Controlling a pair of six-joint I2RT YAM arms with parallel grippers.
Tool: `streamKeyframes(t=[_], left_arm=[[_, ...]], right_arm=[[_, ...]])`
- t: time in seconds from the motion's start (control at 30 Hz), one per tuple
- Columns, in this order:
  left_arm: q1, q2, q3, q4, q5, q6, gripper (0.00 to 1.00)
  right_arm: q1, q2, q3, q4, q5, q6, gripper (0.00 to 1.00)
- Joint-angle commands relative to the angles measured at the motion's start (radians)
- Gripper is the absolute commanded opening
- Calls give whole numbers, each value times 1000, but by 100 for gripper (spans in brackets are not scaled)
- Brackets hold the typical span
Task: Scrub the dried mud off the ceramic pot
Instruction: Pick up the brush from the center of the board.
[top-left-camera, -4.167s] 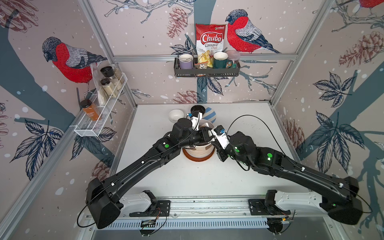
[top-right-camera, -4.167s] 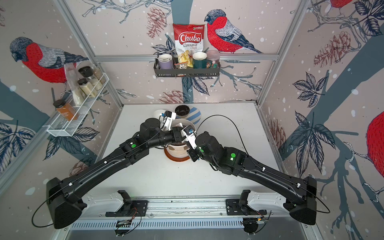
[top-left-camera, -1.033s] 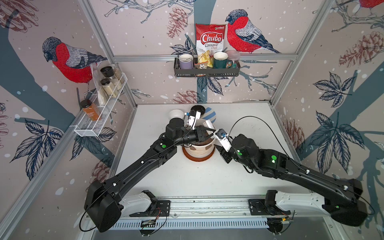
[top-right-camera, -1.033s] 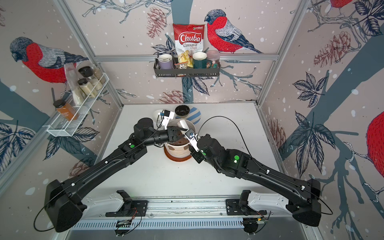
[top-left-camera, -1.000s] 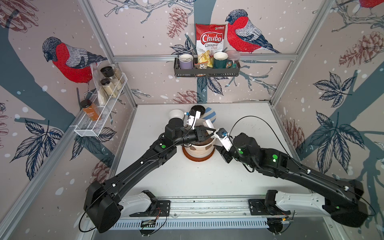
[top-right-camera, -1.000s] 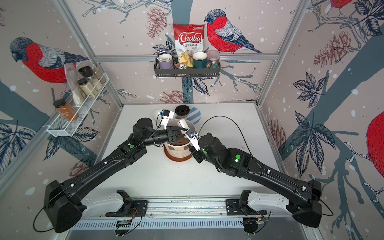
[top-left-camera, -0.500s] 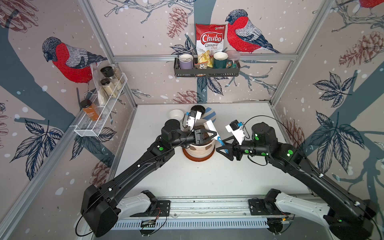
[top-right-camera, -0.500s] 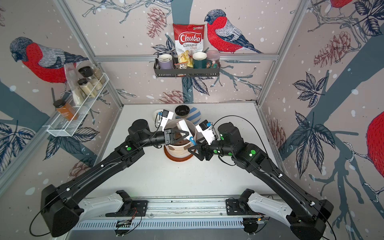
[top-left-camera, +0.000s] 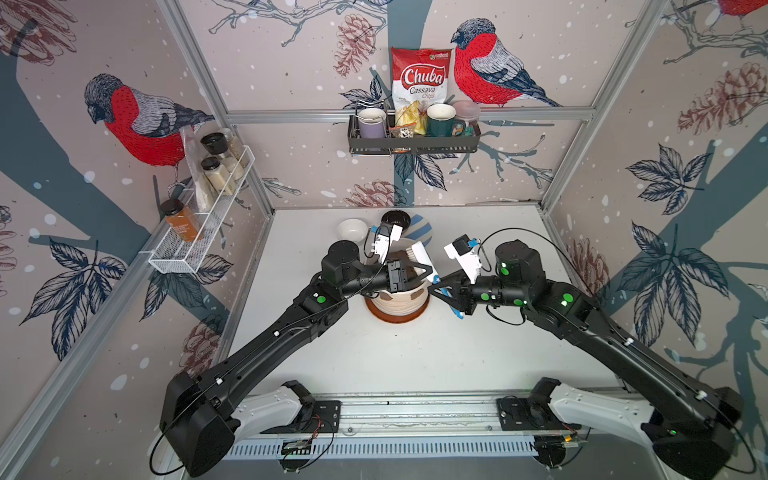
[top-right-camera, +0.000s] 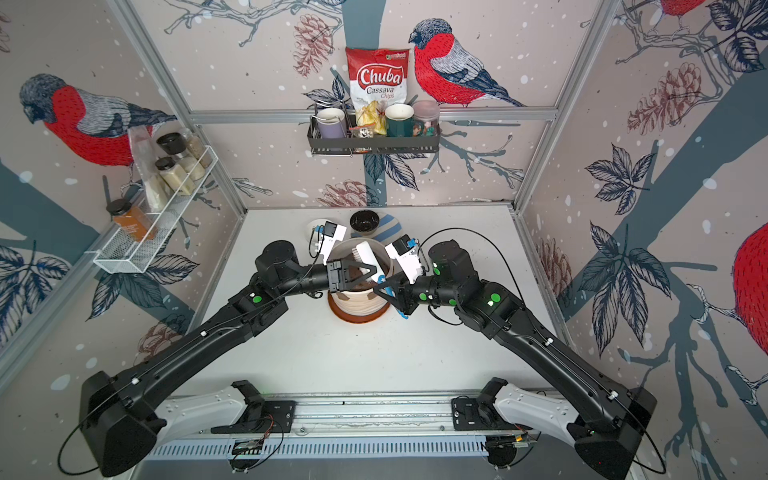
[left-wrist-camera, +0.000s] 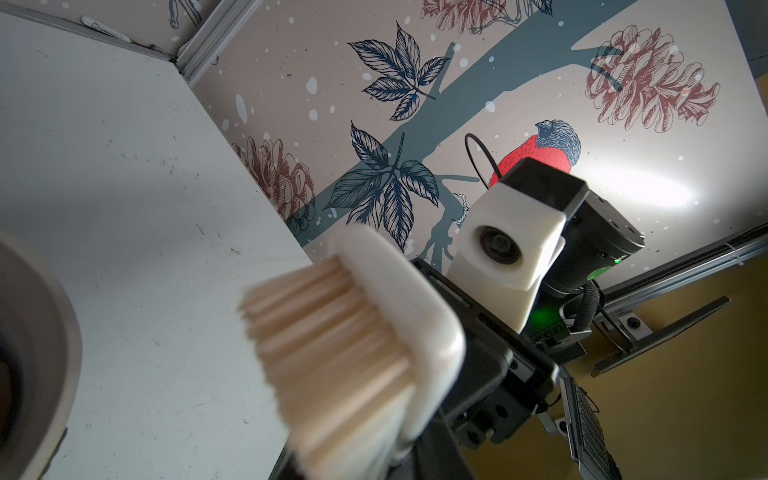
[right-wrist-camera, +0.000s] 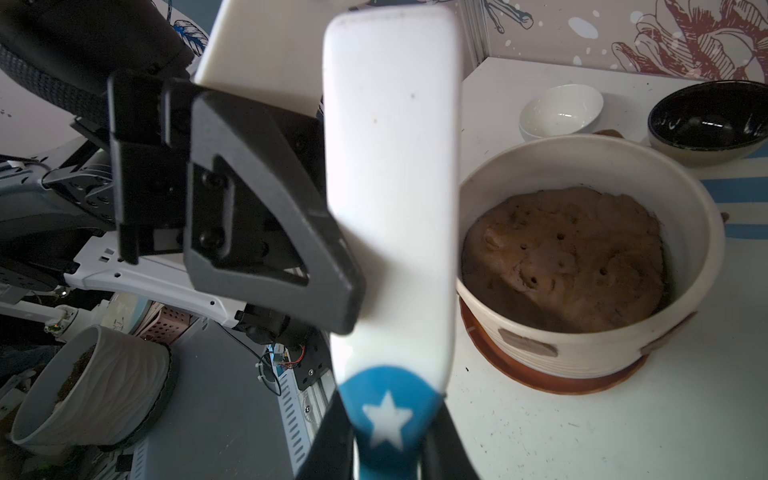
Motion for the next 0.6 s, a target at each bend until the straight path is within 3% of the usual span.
streamKeyframes(t=[0.0, 0.2, 0.3, 0.47, 0.57], left_arm=[[2, -13, 1, 37, 20, -18, 23], [5, -32, 3, -24, 0, 15, 51], [12, -42, 8, -67, -18, 34, 76], [37, -51, 7, -141, -52, 44, 94], [45, -46, 6, -173, -79, 43, 96]], right_arm=[[5, 5, 2, 34, 20, -30, 0], [4, 4, -7, 5, 119, -45, 0], [4, 13, -7, -19, 175, -56, 0], [27, 33, -2, -62, 342, -84, 0], [72, 55, 11, -91, 472, -117, 0]])
